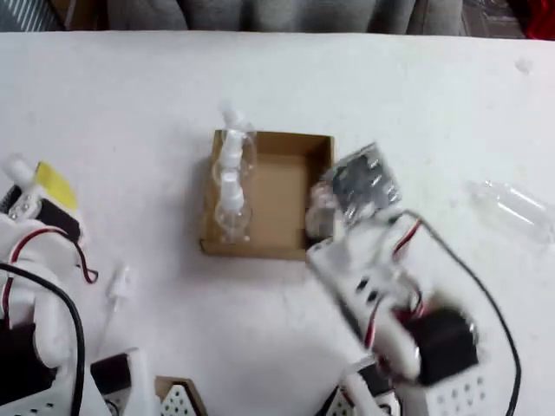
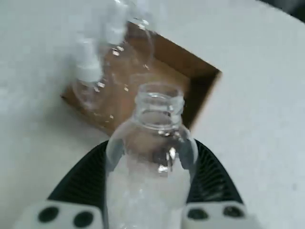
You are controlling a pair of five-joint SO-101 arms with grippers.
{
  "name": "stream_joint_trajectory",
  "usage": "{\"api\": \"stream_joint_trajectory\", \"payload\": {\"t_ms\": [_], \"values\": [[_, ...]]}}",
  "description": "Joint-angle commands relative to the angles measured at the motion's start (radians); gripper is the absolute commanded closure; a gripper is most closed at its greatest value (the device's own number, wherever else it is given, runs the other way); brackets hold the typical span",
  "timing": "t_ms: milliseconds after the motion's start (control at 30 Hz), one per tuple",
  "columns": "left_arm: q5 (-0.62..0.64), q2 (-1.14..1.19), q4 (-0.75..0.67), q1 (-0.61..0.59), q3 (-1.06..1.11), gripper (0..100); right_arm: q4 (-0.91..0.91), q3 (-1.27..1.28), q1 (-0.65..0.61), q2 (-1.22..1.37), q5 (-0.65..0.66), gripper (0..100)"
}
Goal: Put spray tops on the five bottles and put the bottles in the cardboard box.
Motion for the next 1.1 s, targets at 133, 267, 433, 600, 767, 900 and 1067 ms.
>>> {"api": "stream_joint_trajectory", "payload": {"t_ms": [133,267,433,600,767,900,1067], "values": [[0.060,-0.002,-0.120,-0.007,-0.173,98,-0.249,0.304,-0.266,-0.266,0.069,98.2],[0.112,-0.002,-0.147,-0.005,-0.258,98,-0.363,0.482,-0.321,-0.375,0.071,98.2],[0.308,-0.002,-0.149,-0.002,-0.308,98,-0.426,0.582,-0.346,-0.481,0.063,98.1],[0.287,-0.002,-0.187,0.114,-0.298,98,-0.438,0.680,-0.401,-0.576,0.071,98.1],[0.186,-0.004,-0.187,0.251,-0.298,98,-0.432,0.718,-0.421,-0.630,0.072,98.1],[0.097,-0.002,-0.207,0.269,-0.247,98,-0.409,0.720,-0.421,-0.634,0.072,98.1],[0.098,-0.002,-0.331,0.277,-0.153,98,-0.412,0.746,-0.424,-0.636,0.072,98.1]]}}
